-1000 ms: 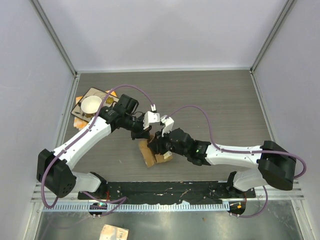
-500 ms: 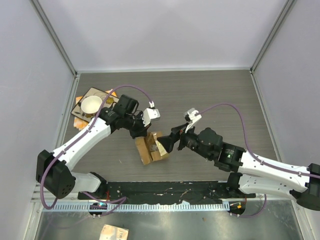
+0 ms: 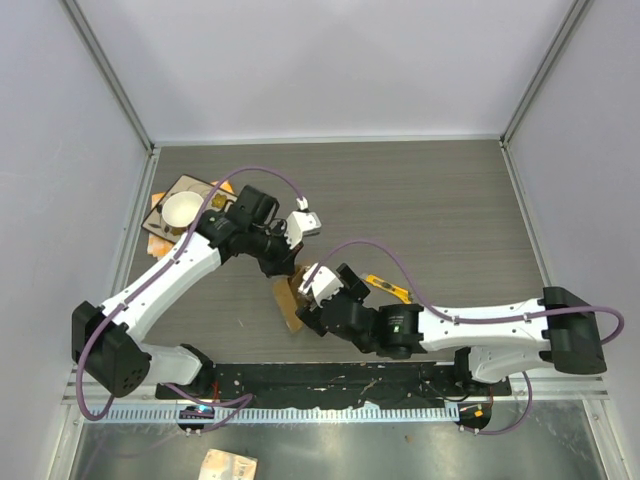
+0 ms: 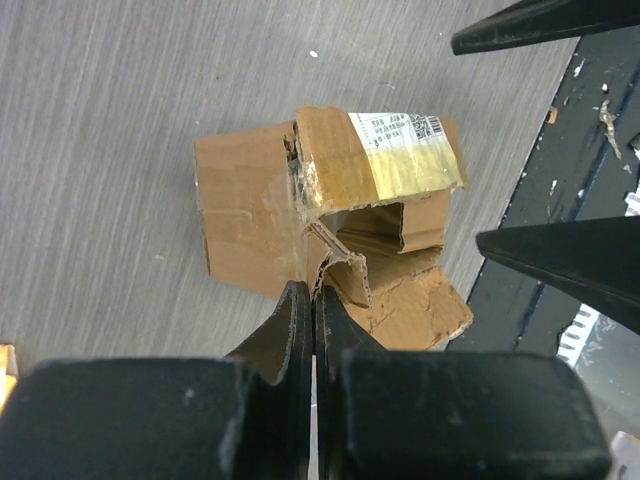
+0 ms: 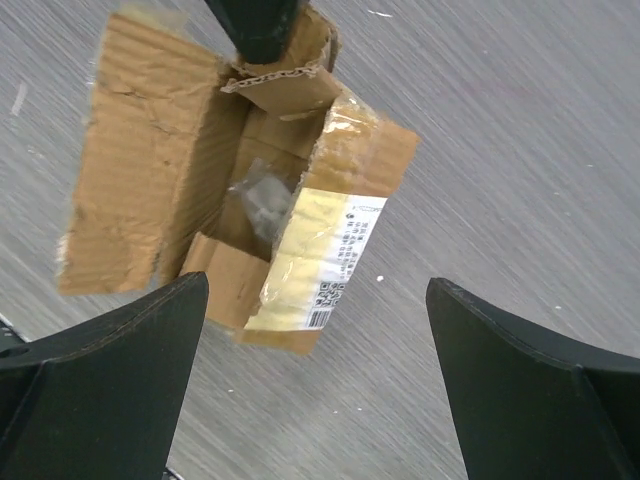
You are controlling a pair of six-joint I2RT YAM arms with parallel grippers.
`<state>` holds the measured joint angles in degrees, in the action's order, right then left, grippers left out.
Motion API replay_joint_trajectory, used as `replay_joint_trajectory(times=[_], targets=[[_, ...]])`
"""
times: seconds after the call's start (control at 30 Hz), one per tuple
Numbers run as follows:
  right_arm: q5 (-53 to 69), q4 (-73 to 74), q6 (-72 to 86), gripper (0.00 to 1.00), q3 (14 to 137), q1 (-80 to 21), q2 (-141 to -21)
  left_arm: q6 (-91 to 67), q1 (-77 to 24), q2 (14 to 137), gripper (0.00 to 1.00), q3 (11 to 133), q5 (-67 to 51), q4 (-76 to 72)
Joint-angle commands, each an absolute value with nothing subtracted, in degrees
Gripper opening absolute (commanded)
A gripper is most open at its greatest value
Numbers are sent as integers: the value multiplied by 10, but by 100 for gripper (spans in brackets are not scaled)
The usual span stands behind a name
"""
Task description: Unpack the express box
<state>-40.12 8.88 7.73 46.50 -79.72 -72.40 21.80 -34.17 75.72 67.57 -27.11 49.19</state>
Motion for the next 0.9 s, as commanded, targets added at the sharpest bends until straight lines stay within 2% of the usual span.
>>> replay_joint_trajectory(times=[0.0, 0.2, 0.33, 0.5, 0.77, 0.87], targets=[[-509, 15, 18, 96, 489, -806, -738, 200, -345, 755, 0, 702, -299, 511], [-545, -97, -45, 85, 472, -802, -767, 190, -345, 758, 0, 720, -350, 548], [-528, -109, -47, 78, 473, -797, -798, 182, -345, 752, 0, 724, -366, 558], [-533, -109, -40, 75, 472, -797, -825, 174, -345, 744, 0, 729, -375, 564], [-591, -158, -97, 49, 474, -797, -853, 174, -345, 744, 0, 736, -399, 583], [-585, -177, -100, 35, 471, -797, -849, 175, -345, 744, 0, 735, -397, 584]])
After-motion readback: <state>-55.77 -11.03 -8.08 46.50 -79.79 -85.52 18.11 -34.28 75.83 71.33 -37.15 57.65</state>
